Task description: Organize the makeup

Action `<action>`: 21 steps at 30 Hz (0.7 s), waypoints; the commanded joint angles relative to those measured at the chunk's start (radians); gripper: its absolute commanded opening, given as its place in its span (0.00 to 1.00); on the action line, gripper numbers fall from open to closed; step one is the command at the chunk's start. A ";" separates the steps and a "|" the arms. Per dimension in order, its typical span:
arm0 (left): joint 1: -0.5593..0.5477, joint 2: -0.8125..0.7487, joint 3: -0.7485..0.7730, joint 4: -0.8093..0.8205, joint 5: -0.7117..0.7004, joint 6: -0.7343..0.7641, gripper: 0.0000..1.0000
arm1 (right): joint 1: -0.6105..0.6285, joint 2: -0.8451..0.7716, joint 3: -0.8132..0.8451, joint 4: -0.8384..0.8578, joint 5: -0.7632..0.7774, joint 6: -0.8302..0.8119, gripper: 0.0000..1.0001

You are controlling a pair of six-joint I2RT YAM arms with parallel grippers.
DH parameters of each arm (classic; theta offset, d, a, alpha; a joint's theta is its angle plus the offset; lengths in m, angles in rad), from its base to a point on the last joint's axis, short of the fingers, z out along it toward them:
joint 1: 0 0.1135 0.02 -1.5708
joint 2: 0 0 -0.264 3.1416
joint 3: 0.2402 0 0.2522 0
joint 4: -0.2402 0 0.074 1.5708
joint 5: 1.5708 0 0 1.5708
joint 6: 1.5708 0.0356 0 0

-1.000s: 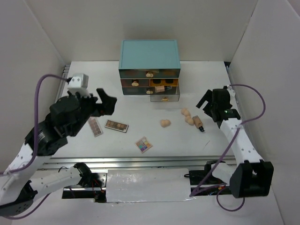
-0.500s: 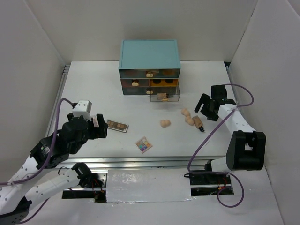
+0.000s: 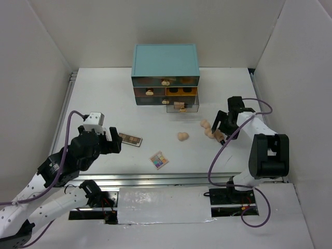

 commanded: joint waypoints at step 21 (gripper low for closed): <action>0.000 -0.032 -0.016 0.077 0.048 0.044 0.99 | 0.012 0.075 0.086 -0.032 0.045 -0.009 0.82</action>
